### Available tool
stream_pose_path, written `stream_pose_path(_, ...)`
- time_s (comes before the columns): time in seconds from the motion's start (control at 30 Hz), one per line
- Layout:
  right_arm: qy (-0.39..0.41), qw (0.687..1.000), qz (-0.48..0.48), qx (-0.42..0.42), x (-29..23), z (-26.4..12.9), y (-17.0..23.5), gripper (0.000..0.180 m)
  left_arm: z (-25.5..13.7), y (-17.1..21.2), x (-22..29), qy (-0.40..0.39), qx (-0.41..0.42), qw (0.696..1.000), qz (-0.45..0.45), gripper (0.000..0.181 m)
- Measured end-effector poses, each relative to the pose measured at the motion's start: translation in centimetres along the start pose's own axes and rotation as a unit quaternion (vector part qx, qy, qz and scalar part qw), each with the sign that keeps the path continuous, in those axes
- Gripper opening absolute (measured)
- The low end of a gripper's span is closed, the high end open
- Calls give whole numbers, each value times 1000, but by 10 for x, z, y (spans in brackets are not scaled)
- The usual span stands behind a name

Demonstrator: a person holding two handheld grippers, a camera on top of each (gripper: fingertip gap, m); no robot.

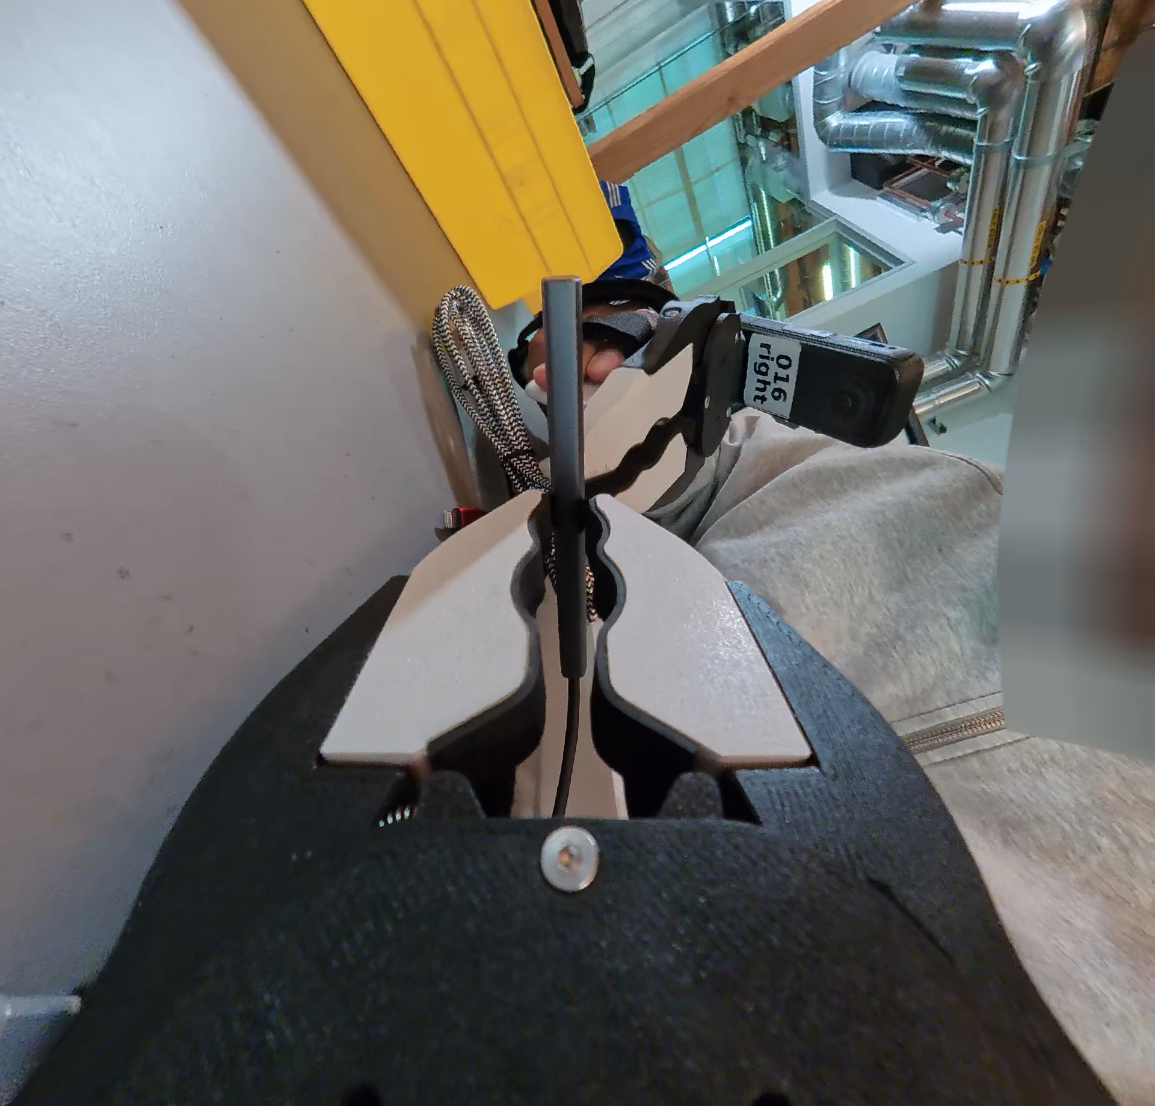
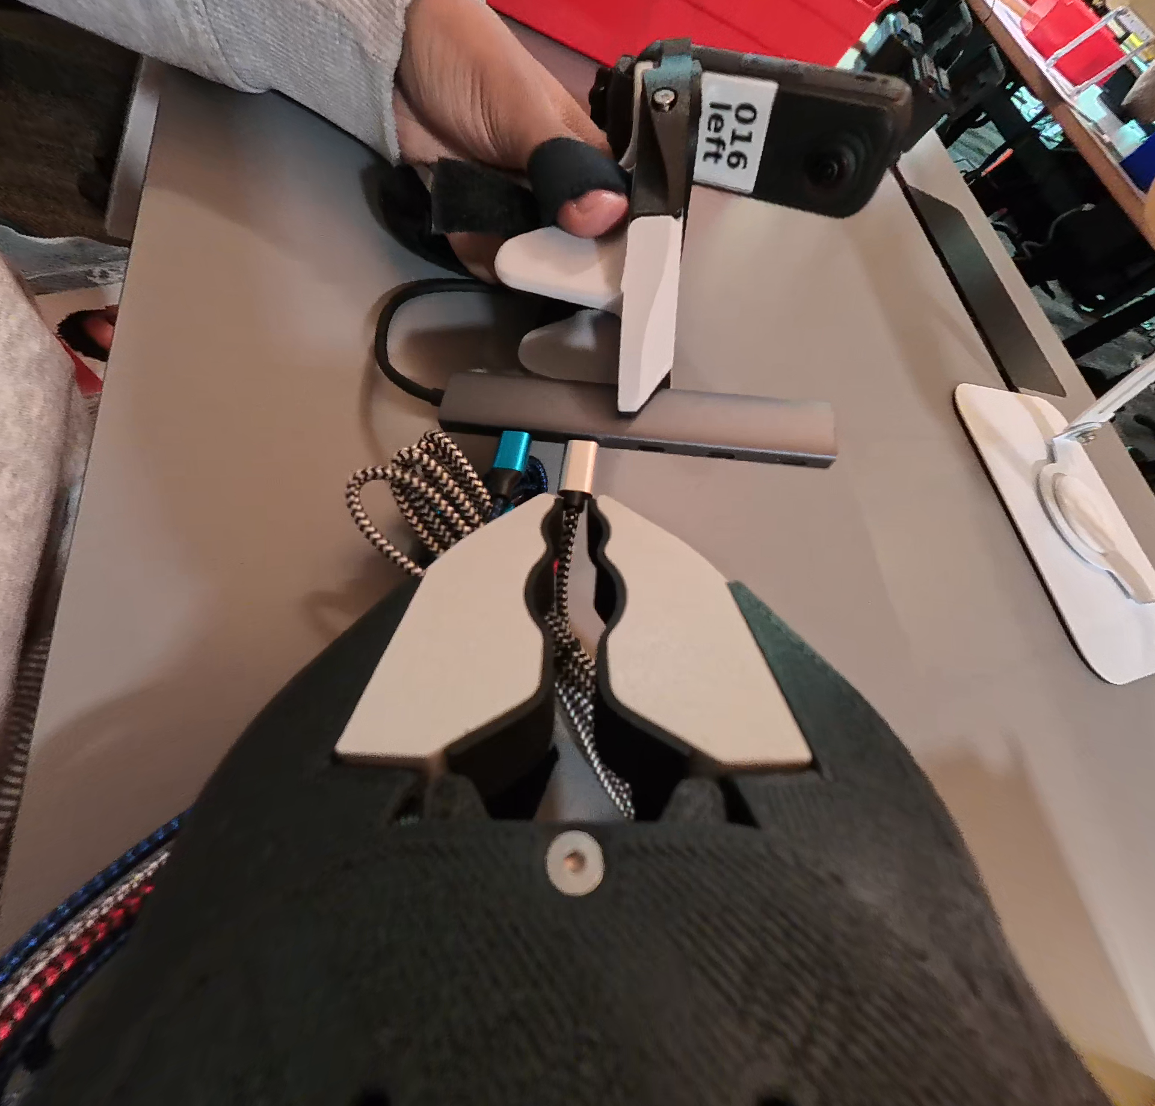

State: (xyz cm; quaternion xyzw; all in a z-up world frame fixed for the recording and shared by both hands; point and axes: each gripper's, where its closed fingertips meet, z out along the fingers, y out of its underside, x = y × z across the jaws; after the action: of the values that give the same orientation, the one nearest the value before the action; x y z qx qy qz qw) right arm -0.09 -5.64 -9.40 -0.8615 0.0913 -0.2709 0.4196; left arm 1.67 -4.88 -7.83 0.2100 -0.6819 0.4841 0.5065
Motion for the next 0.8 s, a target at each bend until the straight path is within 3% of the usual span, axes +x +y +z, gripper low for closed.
stream_pose_path(0.13,14,1000,18,7,10,-4,1,21,0,-3,-1,-8,10,1000,12,9)
stream_pose_path(0.33,35,990,104,84,36,-20,-16,21,-6,-15,-4,-20,52,998,16,9)
stream_pose_path(0.43,76,986,101,110,53,-27,-34,21,-11,-23,-6,-29,82,996,17,9)
stream_pose_path(0.57,91,979,93,160,65,-28,-84,15,-17,-30,-7,-27,108,994,11,8)
stream_pose_path(0.8,-33,957,128,257,68,17,-203,15,-19,-32,-7,-27,119,992,8,8)
